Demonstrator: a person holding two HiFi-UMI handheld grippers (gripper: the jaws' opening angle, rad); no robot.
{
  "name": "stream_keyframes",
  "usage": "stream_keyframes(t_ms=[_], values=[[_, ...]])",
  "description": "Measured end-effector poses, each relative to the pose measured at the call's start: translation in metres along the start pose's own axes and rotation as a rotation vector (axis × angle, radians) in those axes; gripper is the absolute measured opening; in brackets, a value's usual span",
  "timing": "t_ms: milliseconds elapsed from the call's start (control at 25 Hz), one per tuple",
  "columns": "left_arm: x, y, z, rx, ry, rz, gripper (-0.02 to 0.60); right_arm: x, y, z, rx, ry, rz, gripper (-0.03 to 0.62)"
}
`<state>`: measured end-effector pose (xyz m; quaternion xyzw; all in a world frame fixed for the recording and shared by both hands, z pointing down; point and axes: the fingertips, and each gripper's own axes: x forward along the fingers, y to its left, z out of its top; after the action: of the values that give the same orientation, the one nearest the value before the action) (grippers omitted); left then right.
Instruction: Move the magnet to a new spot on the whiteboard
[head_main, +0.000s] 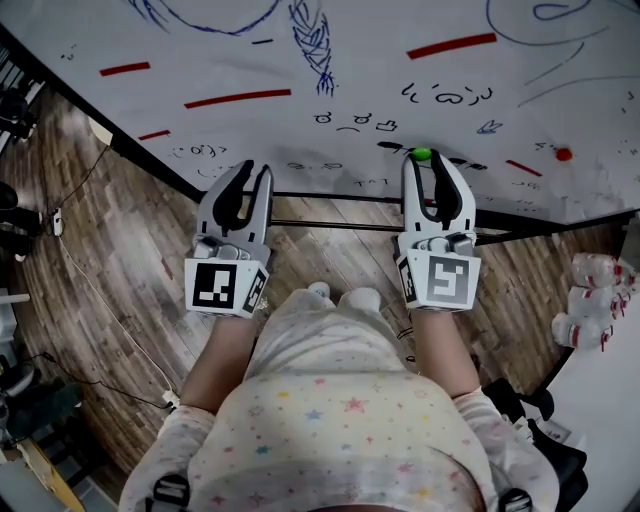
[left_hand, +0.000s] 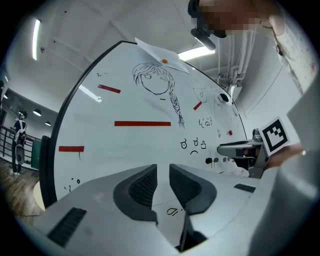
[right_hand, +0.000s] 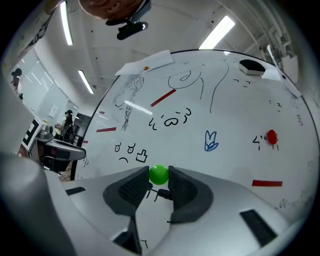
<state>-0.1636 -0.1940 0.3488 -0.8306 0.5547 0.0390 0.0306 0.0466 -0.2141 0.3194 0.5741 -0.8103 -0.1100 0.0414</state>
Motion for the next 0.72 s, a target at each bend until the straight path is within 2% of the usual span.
stream_keyframes(t_ms=[720], values=[[0.004,0.0,-0.01,-0.014,0.011,-0.035,0.055,0.008,0.013,-0.007,0.005,0.023,0.011,0.12]])
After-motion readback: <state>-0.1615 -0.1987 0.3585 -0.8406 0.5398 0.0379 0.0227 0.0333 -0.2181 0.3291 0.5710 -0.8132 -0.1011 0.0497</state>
